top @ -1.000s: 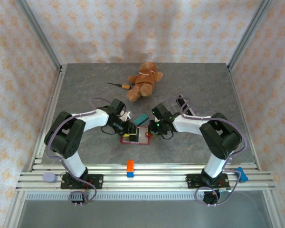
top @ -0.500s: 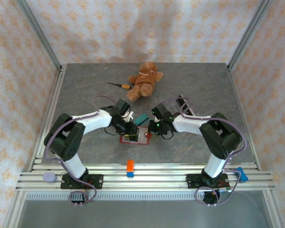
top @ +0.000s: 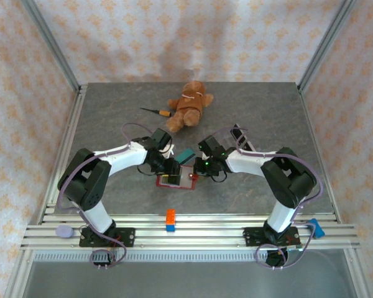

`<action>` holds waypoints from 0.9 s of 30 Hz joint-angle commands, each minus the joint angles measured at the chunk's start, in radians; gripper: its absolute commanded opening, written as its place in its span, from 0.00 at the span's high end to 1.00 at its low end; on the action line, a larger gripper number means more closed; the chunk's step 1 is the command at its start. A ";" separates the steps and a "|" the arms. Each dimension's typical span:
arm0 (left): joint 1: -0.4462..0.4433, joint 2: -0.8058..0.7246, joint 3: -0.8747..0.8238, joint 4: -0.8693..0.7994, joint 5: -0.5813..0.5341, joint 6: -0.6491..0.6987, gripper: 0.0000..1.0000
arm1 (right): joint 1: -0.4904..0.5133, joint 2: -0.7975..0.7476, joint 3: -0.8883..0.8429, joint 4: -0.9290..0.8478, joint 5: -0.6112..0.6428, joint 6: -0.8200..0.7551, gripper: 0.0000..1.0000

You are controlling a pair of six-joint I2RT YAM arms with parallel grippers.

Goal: Put the credit cards into the card holder

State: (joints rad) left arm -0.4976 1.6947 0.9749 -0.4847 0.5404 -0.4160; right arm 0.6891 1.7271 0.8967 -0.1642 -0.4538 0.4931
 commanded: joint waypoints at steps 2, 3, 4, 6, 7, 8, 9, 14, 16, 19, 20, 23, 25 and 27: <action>-0.009 -0.019 0.029 -0.064 -0.055 0.023 0.55 | 0.009 0.002 0.008 -0.035 0.002 -0.018 0.90; -0.008 -0.020 0.030 -0.068 -0.058 0.023 0.55 | 0.009 0.002 0.007 -0.035 0.000 -0.018 0.90; -0.009 -0.021 0.032 -0.070 -0.062 0.023 0.55 | 0.009 0.000 0.005 -0.034 0.000 -0.017 0.90; -0.008 -0.021 0.033 -0.071 -0.062 0.023 0.57 | 0.009 -0.001 0.001 -0.033 0.003 -0.017 0.90; -0.008 -0.020 0.032 -0.068 -0.060 0.022 0.59 | 0.009 -0.001 -0.002 -0.032 0.002 -0.017 0.90; -0.009 -0.021 0.031 -0.063 -0.054 0.020 0.60 | 0.009 -0.004 -0.003 -0.030 0.004 -0.017 0.91; -0.009 -0.019 0.029 -0.055 -0.046 0.018 0.62 | 0.009 -0.003 -0.005 -0.029 0.003 -0.017 0.90; -0.013 -0.007 0.024 -0.026 -0.012 0.005 0.66 | 0.009 -0.003 -0.012 -0.018 0.003 -0.015 0.91; -0.018 -0.005 0.024 -0.022 -0.010 0.003 0.69 | 0.009 -0.001 -0.015 -0.013 -0.001 -0.012 0.91; -0.027 -0.002 0.026 -0.014 -0.003 -0.002 0.76 | 0.009 0.001 -0.017 -0.007 -0.003 -0.011 0.91; -0.029 0.000 0.027 -0.009 0.005 -0.003 0.77 | 0.009 0.003 -0.018 -0.005 -0.005 -0.010 0.91; -0.035 0.011 0.030 -0.005 0.009 -0.008 0.80 | 0.009 0.007 -0.018 0.002 -0.011 -0.007 0.91; -0.037 0.014 0.032 -0.002 0.012 -0.011 0.81 | 0.009 0.009 -0.018 0.006 -0.014 -0.004 0.91; -0.040 0.015 0.032 0.001 0.011 -0.016 0.81 | 0.009 0.011 -0.017 0.009 -0.015 -0.004 0.91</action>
State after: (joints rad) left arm -0.5251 1.6947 0.9833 -0.5037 0.5411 -0.4210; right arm 0.6891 1.7271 0.8959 -0.1596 -0.4580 0.4934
